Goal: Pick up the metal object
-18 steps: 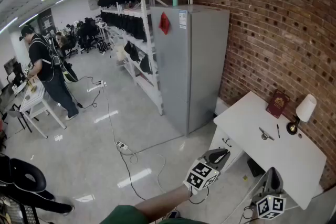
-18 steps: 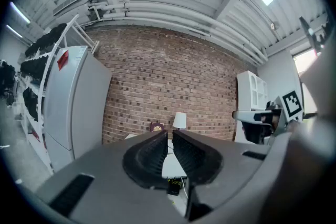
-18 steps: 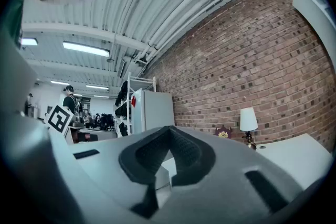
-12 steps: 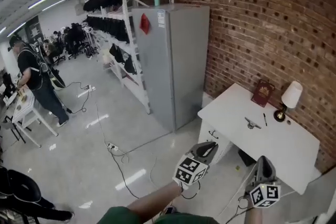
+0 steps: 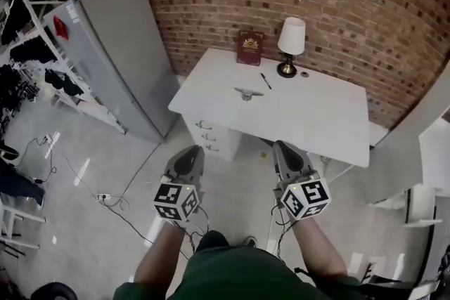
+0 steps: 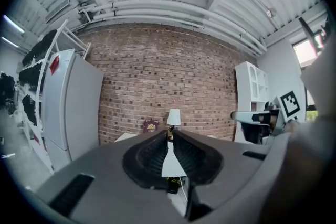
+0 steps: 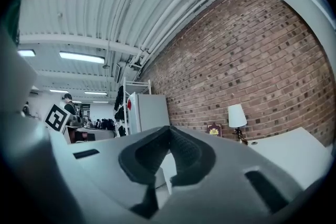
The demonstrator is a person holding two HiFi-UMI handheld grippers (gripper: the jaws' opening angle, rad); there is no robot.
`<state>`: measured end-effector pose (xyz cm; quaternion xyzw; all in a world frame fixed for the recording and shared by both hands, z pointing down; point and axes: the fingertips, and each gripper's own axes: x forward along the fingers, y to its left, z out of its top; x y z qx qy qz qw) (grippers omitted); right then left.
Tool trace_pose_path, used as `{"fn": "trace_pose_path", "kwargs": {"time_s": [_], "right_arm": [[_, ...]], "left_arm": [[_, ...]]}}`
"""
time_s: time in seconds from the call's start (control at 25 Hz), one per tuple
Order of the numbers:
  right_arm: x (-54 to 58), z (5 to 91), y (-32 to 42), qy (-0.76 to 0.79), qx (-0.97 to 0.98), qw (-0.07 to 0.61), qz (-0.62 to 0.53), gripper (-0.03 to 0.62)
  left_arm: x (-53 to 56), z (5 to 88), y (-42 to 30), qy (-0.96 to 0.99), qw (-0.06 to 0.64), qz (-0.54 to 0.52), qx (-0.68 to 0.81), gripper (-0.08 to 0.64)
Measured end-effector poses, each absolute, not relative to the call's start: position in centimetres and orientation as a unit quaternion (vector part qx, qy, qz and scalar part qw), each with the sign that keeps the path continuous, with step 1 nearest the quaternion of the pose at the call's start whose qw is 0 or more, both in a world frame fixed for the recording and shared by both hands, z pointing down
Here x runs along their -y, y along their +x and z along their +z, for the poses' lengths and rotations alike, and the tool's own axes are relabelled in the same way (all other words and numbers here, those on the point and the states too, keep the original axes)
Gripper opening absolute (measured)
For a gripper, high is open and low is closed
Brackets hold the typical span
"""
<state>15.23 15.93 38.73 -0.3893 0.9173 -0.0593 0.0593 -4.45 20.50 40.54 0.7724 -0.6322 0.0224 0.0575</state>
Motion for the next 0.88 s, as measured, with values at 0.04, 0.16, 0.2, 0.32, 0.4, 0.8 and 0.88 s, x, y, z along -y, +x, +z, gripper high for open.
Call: {"fn": "trace_pose_path", "kwargs": {"time_s": [0.04, 0.16, 0.2, 0.32, 0.4, 0.8, 0.88], "right_arm": [[-15.6, 38.9, 15.6, -0.391, -0.917, 0.058, -0.062, 0.003], [-14.8, 39.3, 16.0, -0.393, -0.916, 0.054, -0.066, 0.003], [-14.5, 39.5, 16.1, -0.393, -0.915, 0.052, -0.068, 0.003], [-13.3, 40.0, 16.1, -0.396, -0.914, 0.048, -0.072, 0.003], [-12.4, 40.3, 16.0, -0.400, -0.912, 0.043, -0.072, 0.003], [-5.8, 40.9, 11.4, -0.431, -0.899, 0.026, -0.071, 0.003], [-4.3, 40.7, 10.3, -0.441, -0.895, 0.022, -0.070, 0.003]], "left_arm": [[-20.2, 40.6, -4.2, 0.773, 0.057, 0.023, 0.632, 0.029], [-19.1, 40.8, -3.7, 0.774, 0.058, 0.025, 0.630, 0.029], [-18.7, 40.9, -3.7, 0.775, 0.060, 0.026, 0.629, 0.029], [-17.2, 41.5, -3.7, 0.776, 0.065, 0.026, 0.626, 0.029], [-16.1, 41.9, -3.9, 0.779, 0.069, 0.025, 0.622, 0.029], [-8.0, 43.5, -8.5, 0.801, 0.084, 0.021, 0.592, 0.029], [-5.9, 43.6, -9.5, 0.809, 0.089, 0.017, 0.581, 0.029]]}}
